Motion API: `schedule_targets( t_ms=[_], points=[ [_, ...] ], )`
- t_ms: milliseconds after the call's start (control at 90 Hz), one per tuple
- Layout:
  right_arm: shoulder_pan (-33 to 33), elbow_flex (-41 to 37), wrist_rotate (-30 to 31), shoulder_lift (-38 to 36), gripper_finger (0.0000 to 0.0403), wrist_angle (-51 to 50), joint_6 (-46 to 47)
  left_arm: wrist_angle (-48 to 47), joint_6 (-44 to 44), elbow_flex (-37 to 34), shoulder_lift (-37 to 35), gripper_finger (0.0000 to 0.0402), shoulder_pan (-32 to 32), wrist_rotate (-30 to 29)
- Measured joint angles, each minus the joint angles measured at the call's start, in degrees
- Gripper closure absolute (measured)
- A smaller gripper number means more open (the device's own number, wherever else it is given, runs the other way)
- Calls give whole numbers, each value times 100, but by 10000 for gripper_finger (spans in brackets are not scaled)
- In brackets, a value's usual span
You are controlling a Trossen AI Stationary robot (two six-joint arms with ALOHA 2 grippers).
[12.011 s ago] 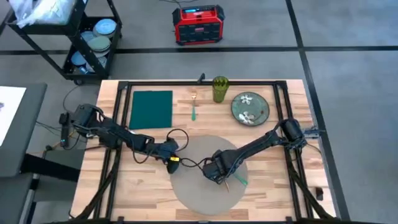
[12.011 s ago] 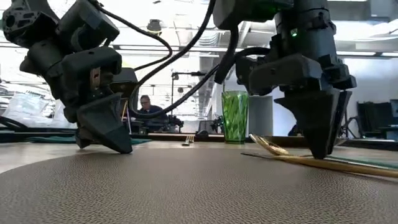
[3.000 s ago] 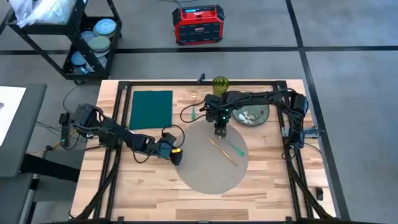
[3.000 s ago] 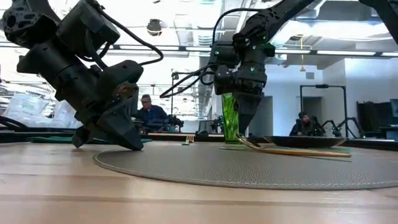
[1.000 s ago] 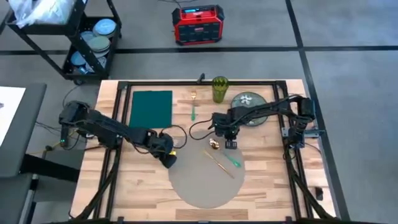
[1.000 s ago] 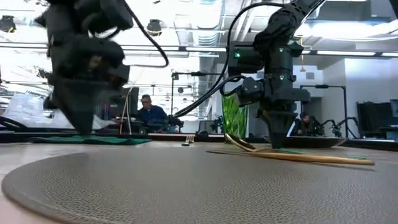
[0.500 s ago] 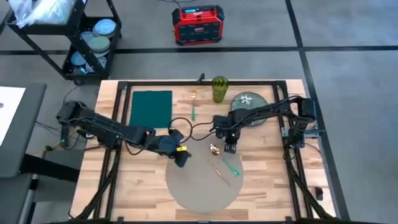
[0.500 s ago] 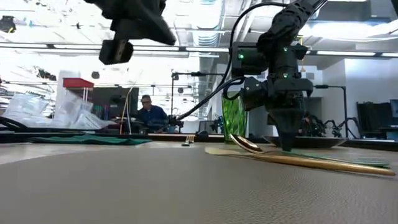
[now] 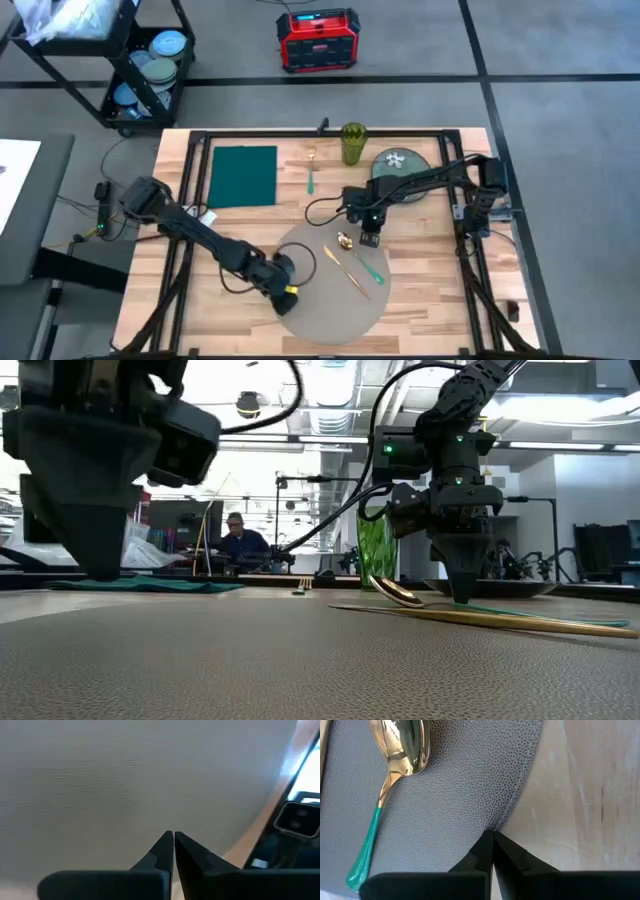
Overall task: Set table place
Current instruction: Adjust the gray placemat
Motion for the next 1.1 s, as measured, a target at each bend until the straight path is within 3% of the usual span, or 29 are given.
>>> schedule_targets(
  t_ms=[200, 744, 1100],
  points=[
    [-2, 3, 15, 0, 403, 19, -40, -556, 467, 42, 89, 402, 73, 418],
    [9, -8, 17, -221, 403, -180, -366, -2452, 1774, 53, 64, 402, 902, 338],
    [65, -376, 100, -452, 403, -199, -390, -2666, 2855, 40, 67, 402, 1659, 303]
  ],
)
